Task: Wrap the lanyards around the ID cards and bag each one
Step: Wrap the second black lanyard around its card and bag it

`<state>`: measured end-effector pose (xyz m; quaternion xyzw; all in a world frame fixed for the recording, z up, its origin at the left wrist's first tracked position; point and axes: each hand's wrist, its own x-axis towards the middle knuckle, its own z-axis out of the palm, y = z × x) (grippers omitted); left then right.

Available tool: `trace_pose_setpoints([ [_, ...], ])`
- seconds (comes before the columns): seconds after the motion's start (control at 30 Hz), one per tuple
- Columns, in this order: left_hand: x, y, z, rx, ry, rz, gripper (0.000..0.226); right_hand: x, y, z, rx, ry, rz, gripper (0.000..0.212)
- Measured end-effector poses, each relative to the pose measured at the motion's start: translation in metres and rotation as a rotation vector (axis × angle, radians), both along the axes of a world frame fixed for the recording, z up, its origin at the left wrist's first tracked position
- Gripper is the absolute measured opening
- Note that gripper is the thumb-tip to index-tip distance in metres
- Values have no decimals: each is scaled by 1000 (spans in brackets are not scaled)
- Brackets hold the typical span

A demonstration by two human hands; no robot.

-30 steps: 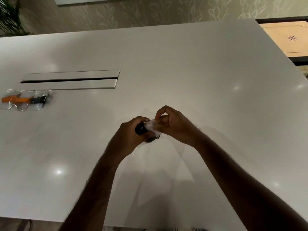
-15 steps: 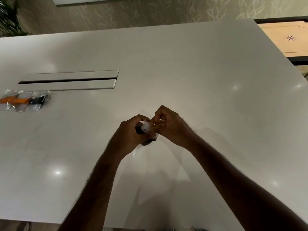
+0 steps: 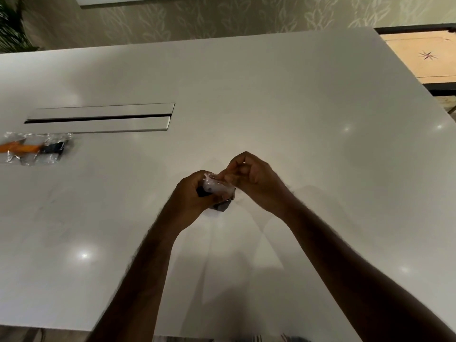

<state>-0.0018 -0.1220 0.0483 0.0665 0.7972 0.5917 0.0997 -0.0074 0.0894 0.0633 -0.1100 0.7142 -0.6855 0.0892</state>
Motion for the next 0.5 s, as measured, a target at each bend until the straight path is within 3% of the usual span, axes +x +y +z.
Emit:
trace_pose_setpoints([
  [0.13,1,-1,2,45,30,80,53,-4,16,1,136,93,-1,13],
  [0.27,3,1,0,76,33,104,41,-2,21,1,300,199,7,13],
  [0.5,9,7,-4,47,63,108,36,-6,21,2,368,140,29,20],
])
